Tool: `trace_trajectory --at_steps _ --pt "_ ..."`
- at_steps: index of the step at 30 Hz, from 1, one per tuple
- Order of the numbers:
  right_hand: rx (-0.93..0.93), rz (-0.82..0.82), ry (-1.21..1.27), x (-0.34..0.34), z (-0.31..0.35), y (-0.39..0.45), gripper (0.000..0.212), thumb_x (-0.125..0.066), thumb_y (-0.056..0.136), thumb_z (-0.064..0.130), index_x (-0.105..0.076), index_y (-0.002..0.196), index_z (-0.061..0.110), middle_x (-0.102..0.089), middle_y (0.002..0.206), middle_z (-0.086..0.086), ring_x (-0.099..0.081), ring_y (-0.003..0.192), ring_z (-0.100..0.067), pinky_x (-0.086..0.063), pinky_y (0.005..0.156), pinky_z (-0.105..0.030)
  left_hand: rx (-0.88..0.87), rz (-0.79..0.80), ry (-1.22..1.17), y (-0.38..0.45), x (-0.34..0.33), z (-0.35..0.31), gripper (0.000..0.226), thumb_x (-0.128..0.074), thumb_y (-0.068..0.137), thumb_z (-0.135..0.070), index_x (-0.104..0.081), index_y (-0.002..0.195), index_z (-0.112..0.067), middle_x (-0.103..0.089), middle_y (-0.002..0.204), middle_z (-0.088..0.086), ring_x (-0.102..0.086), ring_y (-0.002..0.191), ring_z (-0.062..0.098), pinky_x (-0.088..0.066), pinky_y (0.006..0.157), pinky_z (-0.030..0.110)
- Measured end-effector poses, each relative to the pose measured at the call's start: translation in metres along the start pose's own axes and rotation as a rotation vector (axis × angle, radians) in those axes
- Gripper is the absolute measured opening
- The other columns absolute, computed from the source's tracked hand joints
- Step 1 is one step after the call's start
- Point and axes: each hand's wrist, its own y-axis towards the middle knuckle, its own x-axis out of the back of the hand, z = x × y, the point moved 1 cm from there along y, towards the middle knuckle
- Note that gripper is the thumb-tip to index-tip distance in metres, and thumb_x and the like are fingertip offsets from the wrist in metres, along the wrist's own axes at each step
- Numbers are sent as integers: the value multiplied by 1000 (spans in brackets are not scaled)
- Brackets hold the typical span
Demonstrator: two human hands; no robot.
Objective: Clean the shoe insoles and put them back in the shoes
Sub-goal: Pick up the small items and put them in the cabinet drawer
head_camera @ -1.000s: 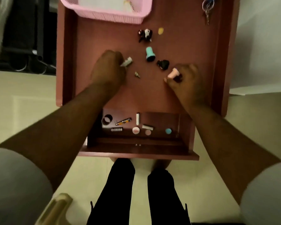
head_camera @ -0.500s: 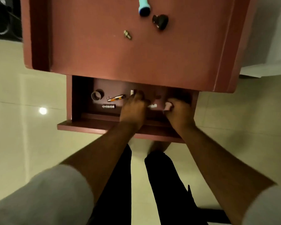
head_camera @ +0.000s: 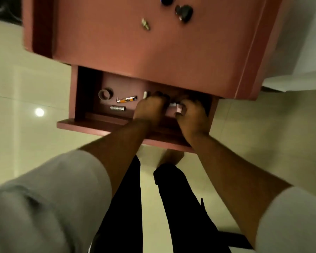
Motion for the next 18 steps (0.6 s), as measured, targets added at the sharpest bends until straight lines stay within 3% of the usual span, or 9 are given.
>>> trace_trajectory --at_steps 3,5,7,9,11,15,18 --pt "157 -65 134 49 31 -21 11 -67 82 16 -72 91 14 -71 89 -3 -65 82 -20 -52 75 -31 -48 -261 -224 -32 37 -13 34 -45 91 -31 -70 98 -10 -66 93 13 -65 84 37 -52 65 41" --pt "209 -131 254 79 50 -16 9 -68 82 16 -72 90 13 -70 85 -3 -64 78 -18 -52 74 -32 -78 -474 -288 -38 69 -17 30 -51 91 -28 -72 97 -8 -67 85 12 -64 75 33 -51 63 37" --pt "246 -198 315 103 68 1 11 -67 83 15 -71 92 11 -69 87 -5 -63 79 -19 -52 75 -31 -15 -580 -344 -29 104 -18 22 -60 90 -21 -73 102 -7 -66 87 12 -61 74 26 -46 70 35" --pt "271 -243 256 119 84 27 18 -68 84 15 -69 101 9 -67 94 -6 -60 80 -15 -46 72 -16 88 -594 -363 -8 132 -16 27 -66 90 -21 -69 114 -11 -65 97 10 -59 80 19 -43 74 25" --pt "262 -286 192 124 94 57 30 -70 83 17 -66 112 12 -63 106 -6 -56 88 -12 -40 74 -11 173 -546 -334 16 147 -12 39 -66 92 -29 -62 128 -17 -62 113 8 -59 94 19 -46 81 27" --pt "293 -251 137 115 100 102 50 -72 78 22 -59 126 17 -57 121 -8 -60 104 -22 -50 91 -35 256 -478 -332 51 148 -4 40 -70 88 -36 -66 123 -15 -62 115 9 -61 101 24 -49 86 30" --pt "346 -239 32 107 98 114 45 -70 80 27 -61 123 19 -59 116 -8 -59 101 -23 -50 88 -34 262 -479 -304 60 135 4 26 -72 83 -34 -71 103 -17 -67 103 8 -64 91 26 -47 75 29"
